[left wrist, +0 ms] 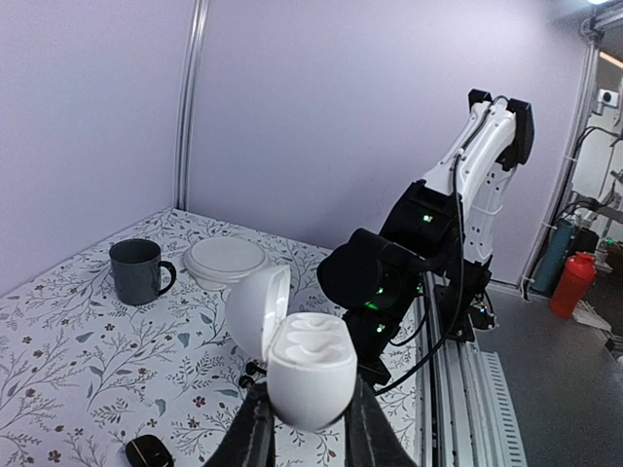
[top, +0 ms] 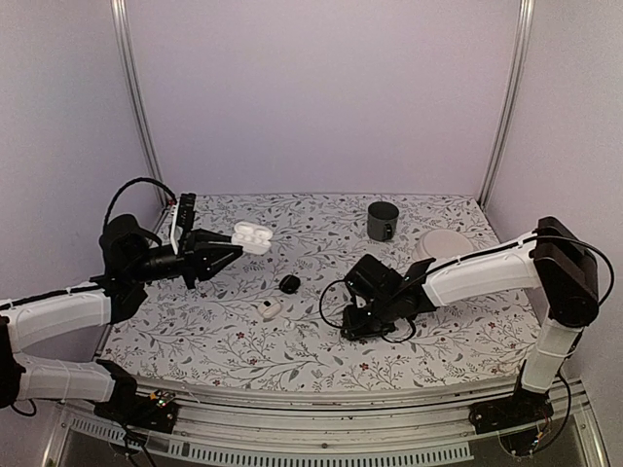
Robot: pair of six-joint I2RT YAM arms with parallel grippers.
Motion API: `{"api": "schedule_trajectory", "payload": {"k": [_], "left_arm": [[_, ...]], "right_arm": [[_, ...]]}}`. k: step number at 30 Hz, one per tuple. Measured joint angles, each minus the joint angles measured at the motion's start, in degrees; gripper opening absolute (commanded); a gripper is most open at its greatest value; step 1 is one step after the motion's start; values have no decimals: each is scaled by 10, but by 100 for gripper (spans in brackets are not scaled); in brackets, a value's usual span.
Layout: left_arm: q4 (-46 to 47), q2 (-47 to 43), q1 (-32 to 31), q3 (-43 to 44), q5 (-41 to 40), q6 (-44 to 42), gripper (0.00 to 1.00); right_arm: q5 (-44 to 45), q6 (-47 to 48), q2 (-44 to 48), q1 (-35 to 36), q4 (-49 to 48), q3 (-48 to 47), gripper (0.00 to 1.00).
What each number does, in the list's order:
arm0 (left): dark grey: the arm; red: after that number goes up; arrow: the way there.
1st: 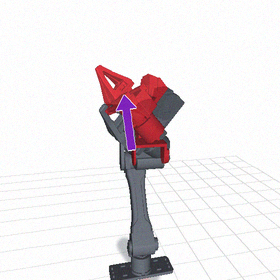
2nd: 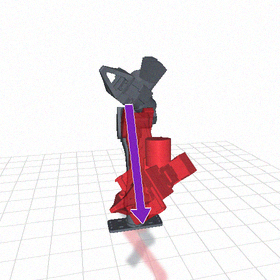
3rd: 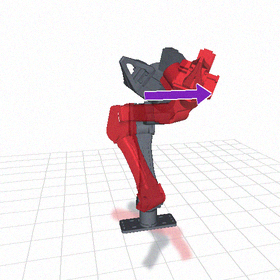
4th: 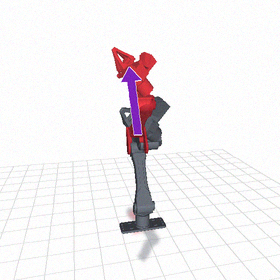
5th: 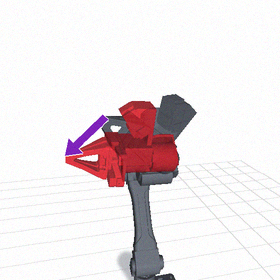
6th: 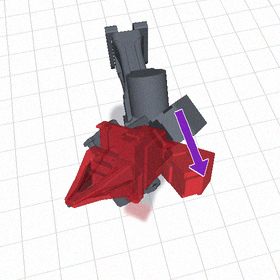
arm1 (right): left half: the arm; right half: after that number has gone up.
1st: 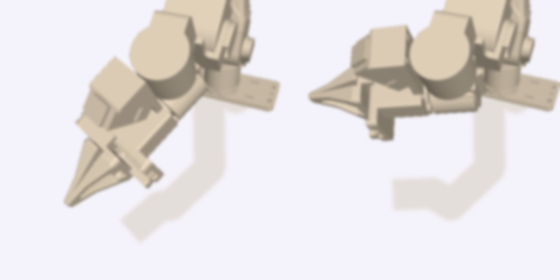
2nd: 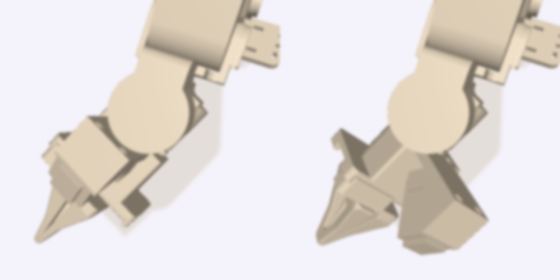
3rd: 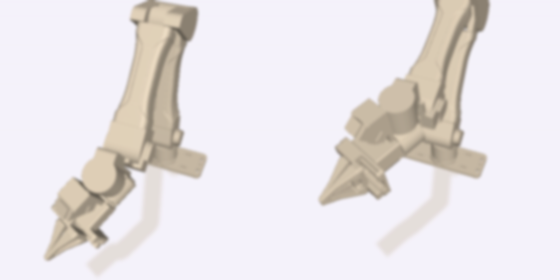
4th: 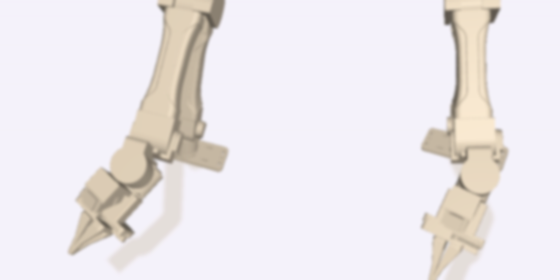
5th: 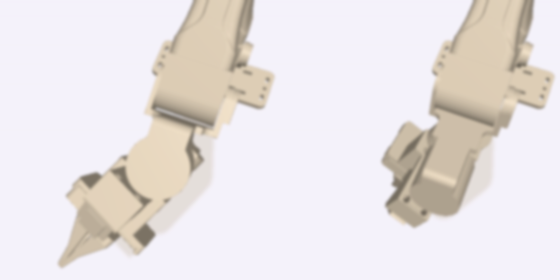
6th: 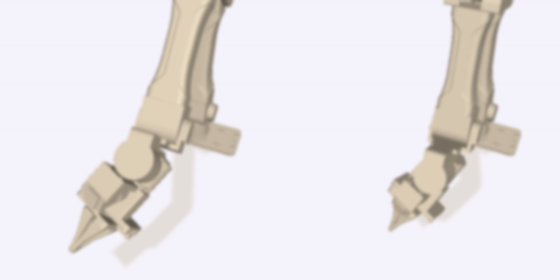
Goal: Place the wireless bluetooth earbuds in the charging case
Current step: Pick up the left earbud from the center of the board.
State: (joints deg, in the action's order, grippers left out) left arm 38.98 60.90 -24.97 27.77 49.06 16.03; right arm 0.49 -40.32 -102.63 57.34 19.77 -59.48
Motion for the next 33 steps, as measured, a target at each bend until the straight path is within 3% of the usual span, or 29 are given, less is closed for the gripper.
{"api": "schedule_trajectory", "payload": {"k": [17,33], "left_arm": [[7,-2,2,-5,9,0,0],[7,-2,2,-6,13,0,0]], "right_arm": [[83,10,-45,37,91,-107,39],[97,14,-77,46,111,-125,33]]}}
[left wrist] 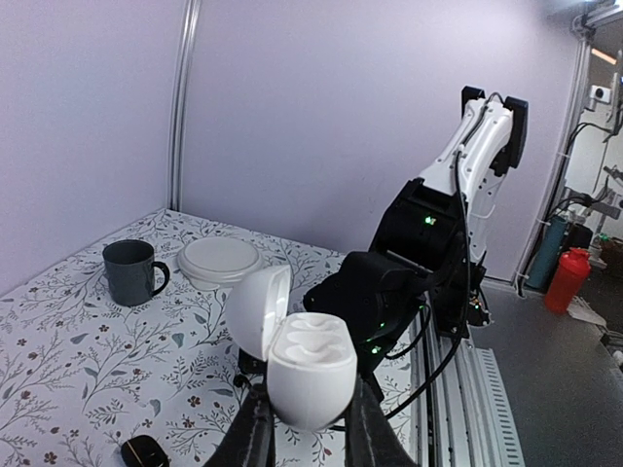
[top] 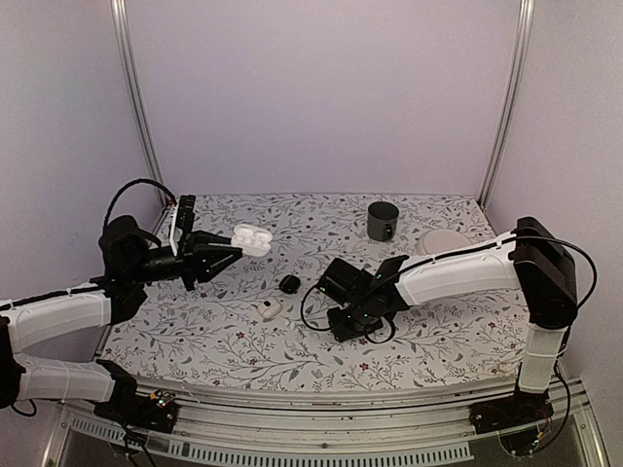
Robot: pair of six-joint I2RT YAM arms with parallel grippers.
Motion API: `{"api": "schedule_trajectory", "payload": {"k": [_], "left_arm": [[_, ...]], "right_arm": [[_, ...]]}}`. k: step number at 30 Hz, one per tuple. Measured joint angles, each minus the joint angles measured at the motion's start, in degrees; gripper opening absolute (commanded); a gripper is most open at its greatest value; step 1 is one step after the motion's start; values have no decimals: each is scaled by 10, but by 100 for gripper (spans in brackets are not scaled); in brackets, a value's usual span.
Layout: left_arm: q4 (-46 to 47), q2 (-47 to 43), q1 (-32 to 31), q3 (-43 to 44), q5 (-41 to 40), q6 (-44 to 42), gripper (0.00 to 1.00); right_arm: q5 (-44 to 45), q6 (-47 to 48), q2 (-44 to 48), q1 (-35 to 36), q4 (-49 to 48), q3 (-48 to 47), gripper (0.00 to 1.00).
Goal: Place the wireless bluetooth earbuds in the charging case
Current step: Pick up the left earbud from the center of the board.
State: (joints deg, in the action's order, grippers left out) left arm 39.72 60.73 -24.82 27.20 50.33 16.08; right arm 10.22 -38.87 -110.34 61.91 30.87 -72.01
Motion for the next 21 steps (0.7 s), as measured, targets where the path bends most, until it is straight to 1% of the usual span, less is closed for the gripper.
{"api": "schedule_trajectory", "payload": {"k": [14,17,21], "left_arm": [[0,2,0,0,2,0,0],[0,5,0,0,2,0,0],[0,8,0,0,2,0,0]], "right_arm": [[20,-16,5,0,9,10,33],[22,-21,12,0,6,23,31],[29,-28,16,0,11,39,27]]}}
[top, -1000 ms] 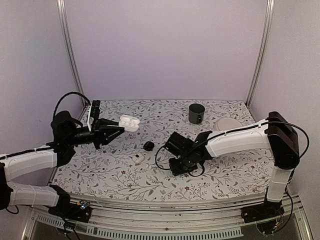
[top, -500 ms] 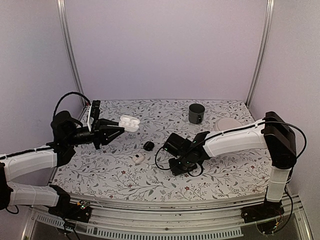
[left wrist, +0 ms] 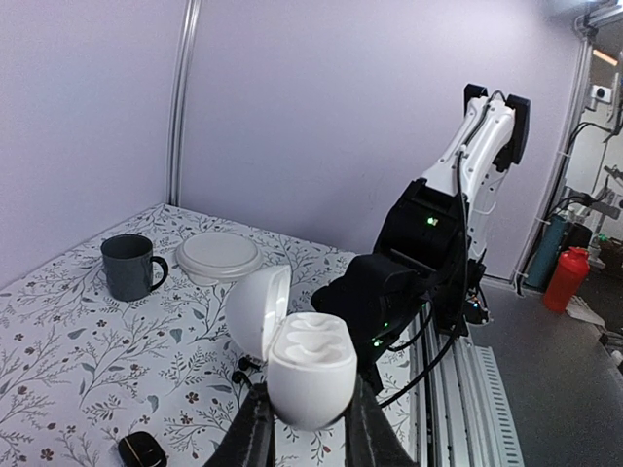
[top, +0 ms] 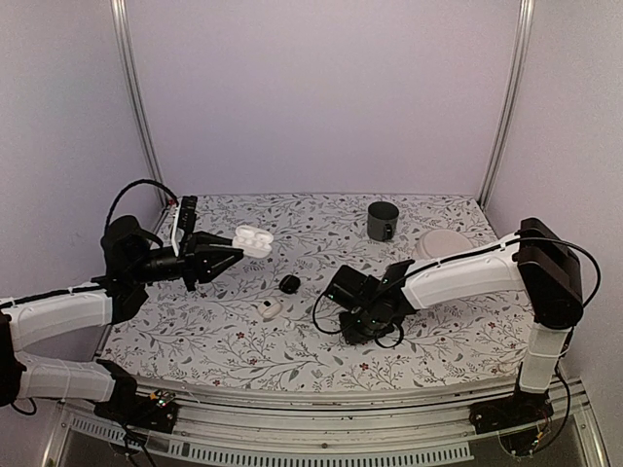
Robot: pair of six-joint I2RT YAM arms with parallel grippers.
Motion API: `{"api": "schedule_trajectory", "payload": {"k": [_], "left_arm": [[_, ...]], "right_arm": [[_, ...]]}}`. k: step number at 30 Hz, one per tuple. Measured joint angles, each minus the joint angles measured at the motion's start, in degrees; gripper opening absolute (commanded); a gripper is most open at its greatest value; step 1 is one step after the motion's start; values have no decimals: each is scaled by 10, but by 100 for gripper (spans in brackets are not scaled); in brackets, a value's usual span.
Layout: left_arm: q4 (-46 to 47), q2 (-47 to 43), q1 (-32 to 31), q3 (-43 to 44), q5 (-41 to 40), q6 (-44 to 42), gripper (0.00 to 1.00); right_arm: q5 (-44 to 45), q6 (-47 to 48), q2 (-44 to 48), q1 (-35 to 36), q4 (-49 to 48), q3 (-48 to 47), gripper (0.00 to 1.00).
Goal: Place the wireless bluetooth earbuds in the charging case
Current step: Pick up the left earbud from the center of the board.
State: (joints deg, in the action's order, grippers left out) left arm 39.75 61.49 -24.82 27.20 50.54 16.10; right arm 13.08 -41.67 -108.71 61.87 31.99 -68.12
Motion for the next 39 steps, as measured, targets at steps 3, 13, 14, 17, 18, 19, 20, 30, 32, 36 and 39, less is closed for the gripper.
{"api": "schedule_trajectory", "payload": {"k": [3,13,14,17,18,19,20,30,32,36,39], "left_arm": [[0,0,0,0,0,0,0],[1,0,0,0,2,0,0],[1,0,0,0,3,0,0],[1,1,0,0,4,0,0],[1,1,0,0,4,0,0],[1,2,1,0,4,0,0],[1,2,1,0,5,0,0],[2,5,1,0,7,0,0],[3,7,1,0,8,0,0],[3,11,1,0,10,1,0],[3,13,1,0,11,2,0]], "right_arm": [[1,-6,0,0,6,5,22],[-1,-12,5,-5,8,12,24],[-1,-12,6,-7,8,14,25],[-4,-11,9,-13,3,18,26],[-5,-10,10,-15,3,18,27],[-7,-10,12,-19,1,19,27],[-9,-9,12,-20,-1,19,27],[-18,-2,15,-32,-10,19,21],[-19,0,15,-32,-11,19,18],[-20,3,17,-32,-12,19,12],[-21,3,21,-32,-12,19,8]]}}
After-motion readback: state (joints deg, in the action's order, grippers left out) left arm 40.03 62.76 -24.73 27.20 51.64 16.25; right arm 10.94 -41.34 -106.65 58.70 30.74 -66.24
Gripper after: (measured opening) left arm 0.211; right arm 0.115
